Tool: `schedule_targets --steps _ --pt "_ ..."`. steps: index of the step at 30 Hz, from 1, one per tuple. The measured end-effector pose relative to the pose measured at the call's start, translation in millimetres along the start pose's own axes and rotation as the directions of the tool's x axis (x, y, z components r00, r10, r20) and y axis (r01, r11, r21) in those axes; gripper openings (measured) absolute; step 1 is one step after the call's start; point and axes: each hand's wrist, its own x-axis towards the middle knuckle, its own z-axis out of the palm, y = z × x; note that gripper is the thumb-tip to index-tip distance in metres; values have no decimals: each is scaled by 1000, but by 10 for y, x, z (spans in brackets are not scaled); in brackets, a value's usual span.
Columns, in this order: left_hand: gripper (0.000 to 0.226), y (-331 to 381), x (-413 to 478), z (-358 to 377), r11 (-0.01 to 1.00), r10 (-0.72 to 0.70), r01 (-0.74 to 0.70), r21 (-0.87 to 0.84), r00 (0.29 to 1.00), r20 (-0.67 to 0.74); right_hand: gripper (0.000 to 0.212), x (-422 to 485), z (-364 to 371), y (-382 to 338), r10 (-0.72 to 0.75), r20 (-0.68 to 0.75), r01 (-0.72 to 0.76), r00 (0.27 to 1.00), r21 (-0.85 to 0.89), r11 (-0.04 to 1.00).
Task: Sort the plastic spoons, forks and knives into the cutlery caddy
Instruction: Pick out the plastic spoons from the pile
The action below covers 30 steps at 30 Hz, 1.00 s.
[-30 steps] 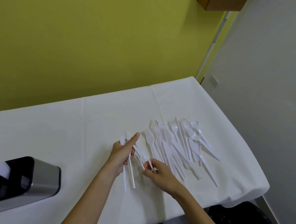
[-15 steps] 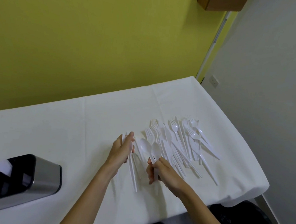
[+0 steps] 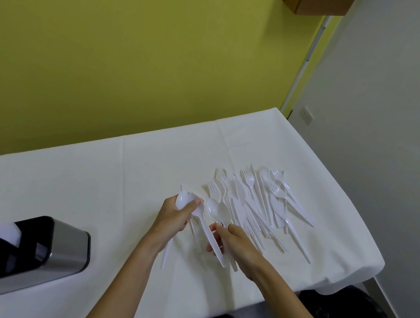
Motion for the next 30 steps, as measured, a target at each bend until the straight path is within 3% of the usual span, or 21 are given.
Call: schedule_targets --steps 4,10,14,18,23,27,30 --pt "11 -38 12 88 981 97 -77 179 989 -108 35 -44 95 -3 19 76 -30 997 154 988" --pt "22 42 -21 144 958 151 -122 259 984 -98 32 16 135 32 33 -5 -31 999 219 975" --pt "44 154 -38 103 999 -43 42 -25 996 -75 34 8 73 41 -6 -19 8 1000 122 993" --pt "22 209 -34 88 987 -138 133 -88 989 -53 31 12 -18 43 -14 -20 15 1000 55 998" --pt "21 123 -50 99 985 -28 26 -169 1000 -7 28 -6 -70 -6 -24 22 24 999 11 1000" --pt "15 139 -44 142 964 -101 93 -251 995 -19 26 9 -85 -6 -57 24 57 998 5 998" --pt "15 166 -29 200 979 -74 64 -194 996 -46 33 -15 -70 -35 -56 53 54 997 43 998"
